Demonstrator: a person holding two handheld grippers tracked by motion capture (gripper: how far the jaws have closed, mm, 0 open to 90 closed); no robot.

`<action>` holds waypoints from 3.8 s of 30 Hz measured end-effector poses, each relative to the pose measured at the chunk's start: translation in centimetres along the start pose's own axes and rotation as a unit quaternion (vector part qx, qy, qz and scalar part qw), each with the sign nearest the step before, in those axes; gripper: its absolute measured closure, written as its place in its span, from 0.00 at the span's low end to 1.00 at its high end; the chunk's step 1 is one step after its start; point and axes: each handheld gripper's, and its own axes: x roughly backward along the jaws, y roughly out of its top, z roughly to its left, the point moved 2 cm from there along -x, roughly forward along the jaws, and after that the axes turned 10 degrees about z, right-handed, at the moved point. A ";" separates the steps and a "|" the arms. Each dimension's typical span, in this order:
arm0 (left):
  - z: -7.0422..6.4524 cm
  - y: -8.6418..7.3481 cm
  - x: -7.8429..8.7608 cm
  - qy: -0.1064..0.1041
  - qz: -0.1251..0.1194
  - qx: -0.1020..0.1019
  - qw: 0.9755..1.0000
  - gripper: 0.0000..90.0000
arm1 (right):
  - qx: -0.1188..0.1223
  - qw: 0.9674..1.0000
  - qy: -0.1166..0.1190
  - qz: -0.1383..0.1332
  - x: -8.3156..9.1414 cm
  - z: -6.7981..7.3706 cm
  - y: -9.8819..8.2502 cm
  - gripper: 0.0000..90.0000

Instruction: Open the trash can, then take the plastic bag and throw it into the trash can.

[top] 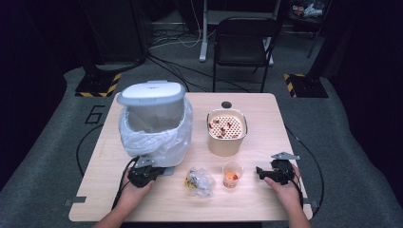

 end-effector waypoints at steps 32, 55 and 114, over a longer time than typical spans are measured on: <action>0.2 0.0 -0.2 0.001 -0.001 -0.002 1.000 1.00 | 0.108 0.987 0.095 -0.070 9.9 7.1 3.8 0.20; 0.3 0.1 -0.1 0.001 0.002 -0.007 1.000 1.00 | 0.212 0.955 0.200 -0.049 6.9 20.8 3.4 0.30; 0.2 0.1 -0.2 0.007 0.003 0.001 1.000 1.00 | 0.191 0.945 0.236 -0.120 18.5 16.4 18.3 0.88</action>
